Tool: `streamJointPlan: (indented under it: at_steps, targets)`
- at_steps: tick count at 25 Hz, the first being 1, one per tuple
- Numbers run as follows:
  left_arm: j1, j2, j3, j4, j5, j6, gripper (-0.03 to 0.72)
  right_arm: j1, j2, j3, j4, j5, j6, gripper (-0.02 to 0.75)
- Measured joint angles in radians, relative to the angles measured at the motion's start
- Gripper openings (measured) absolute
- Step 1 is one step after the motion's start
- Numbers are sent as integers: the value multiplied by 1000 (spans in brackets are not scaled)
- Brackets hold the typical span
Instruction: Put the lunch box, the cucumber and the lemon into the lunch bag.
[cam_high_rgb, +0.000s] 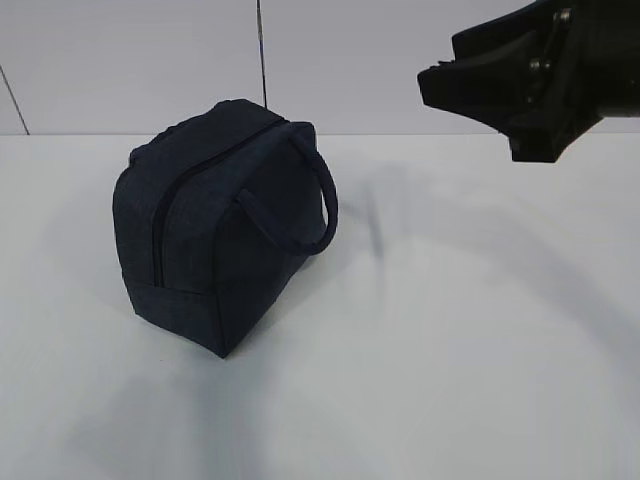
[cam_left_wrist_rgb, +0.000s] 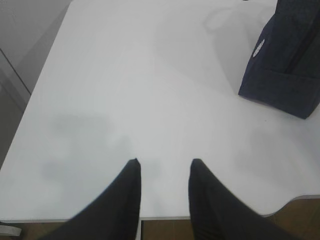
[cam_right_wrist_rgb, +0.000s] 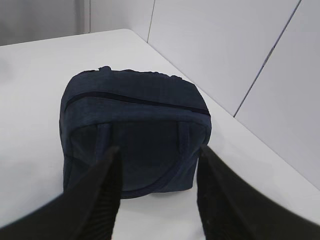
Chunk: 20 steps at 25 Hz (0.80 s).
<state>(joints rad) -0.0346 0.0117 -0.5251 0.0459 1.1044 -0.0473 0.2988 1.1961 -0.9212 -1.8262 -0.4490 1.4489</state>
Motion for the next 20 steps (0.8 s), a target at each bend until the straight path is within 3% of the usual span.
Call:
streamJointPlan:
  at_steps: [20]
  targets:
    - [0, 0, 0, -2, 0, 0, 236, 0, 0, 0, 0, 0, 2, 367]
